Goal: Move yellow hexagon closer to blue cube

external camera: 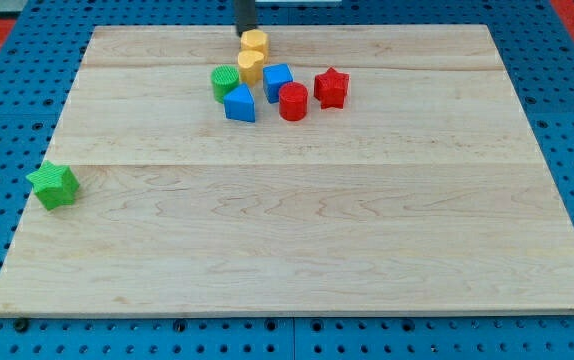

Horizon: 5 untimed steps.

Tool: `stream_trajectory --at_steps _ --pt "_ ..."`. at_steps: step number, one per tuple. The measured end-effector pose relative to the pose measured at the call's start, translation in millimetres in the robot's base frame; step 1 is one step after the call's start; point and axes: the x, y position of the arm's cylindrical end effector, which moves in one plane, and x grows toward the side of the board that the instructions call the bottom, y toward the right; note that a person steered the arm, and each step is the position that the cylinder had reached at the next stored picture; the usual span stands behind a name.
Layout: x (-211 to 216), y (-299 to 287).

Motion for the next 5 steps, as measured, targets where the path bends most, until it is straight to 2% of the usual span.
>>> stream_trajectory --at_steps 1,2,3,5 --pt "1.1 20.6" --pt "-4.8 -23.8" --pt "30.1 -27.9" --pt "38.8 7.7"
